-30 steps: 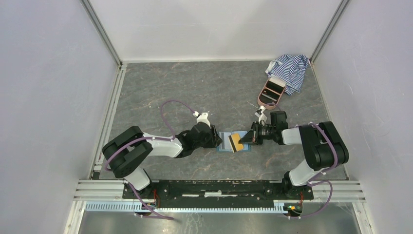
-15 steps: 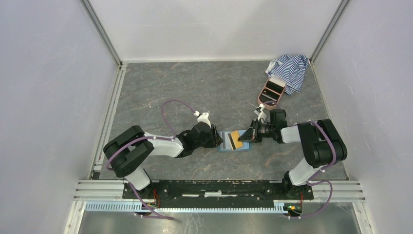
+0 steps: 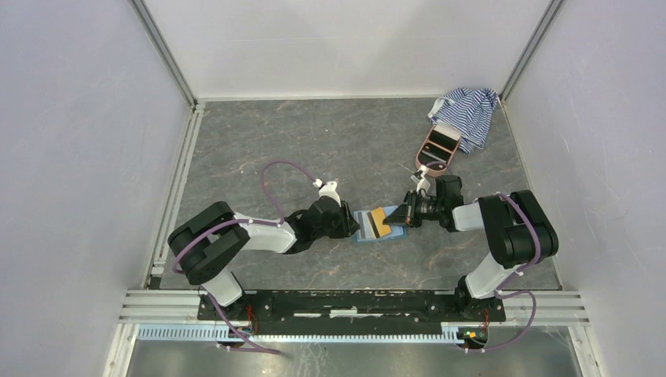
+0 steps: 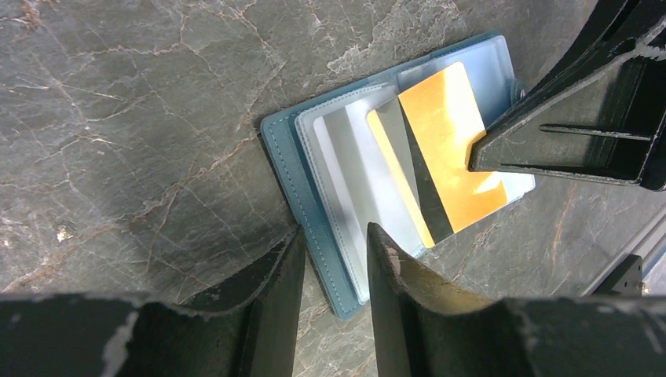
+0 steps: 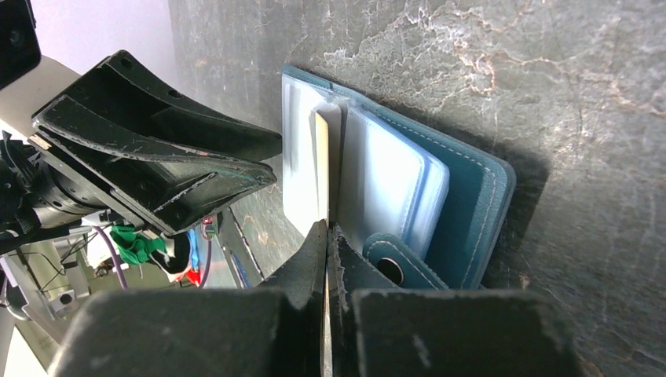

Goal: Put the credit cards into the card holder
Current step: Insert the credit card into the card holder.

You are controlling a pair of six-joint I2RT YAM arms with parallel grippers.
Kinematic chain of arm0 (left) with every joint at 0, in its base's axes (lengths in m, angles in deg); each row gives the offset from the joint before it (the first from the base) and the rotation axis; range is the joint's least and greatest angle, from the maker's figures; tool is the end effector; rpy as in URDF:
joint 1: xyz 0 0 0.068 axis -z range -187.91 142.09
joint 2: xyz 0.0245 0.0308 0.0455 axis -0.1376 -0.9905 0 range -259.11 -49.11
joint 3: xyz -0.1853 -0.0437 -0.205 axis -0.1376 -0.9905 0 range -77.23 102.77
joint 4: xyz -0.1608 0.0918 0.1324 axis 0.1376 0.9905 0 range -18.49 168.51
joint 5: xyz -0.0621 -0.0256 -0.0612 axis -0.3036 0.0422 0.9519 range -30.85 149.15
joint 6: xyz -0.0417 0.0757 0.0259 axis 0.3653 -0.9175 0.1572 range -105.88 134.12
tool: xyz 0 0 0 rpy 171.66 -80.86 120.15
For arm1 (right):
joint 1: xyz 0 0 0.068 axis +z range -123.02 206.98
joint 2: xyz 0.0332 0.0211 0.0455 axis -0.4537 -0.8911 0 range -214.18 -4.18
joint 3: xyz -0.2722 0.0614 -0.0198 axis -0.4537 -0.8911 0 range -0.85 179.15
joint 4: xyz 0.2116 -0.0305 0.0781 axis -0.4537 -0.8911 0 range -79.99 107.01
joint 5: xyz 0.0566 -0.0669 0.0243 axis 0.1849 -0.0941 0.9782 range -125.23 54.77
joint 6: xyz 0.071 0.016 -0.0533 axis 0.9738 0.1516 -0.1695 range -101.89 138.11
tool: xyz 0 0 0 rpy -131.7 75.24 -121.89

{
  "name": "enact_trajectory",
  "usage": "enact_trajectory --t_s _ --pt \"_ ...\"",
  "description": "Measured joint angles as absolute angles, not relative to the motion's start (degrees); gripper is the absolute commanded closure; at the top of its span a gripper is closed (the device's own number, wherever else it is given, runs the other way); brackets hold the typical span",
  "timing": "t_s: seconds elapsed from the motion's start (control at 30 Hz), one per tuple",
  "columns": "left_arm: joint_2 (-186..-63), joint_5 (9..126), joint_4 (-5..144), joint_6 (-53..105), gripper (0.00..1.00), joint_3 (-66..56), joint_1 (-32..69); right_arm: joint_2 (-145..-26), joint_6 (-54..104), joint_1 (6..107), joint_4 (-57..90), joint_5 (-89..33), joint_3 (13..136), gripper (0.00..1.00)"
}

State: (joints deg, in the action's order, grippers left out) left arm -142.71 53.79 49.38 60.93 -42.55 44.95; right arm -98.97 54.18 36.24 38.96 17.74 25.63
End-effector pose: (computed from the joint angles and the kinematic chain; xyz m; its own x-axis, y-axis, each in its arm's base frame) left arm 0.1990 -0.2502 0.1442 -0.7932 -0.1550 -0.5889 0.2486 0.8004 -0.5455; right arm 0.2463 0.1053 0.1235 -0.9545 0.2037 -0.2177 -0.0974 0.4772 0.8734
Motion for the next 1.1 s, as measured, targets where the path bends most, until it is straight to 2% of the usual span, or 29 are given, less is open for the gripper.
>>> enact_trajectory --t_s 1.1 --pt "-143.7 54.7 47.7 61.0 0.65 -42.7 44.9 -96.7 56.5 37.3 44.1 15.5 20.8 1.00"
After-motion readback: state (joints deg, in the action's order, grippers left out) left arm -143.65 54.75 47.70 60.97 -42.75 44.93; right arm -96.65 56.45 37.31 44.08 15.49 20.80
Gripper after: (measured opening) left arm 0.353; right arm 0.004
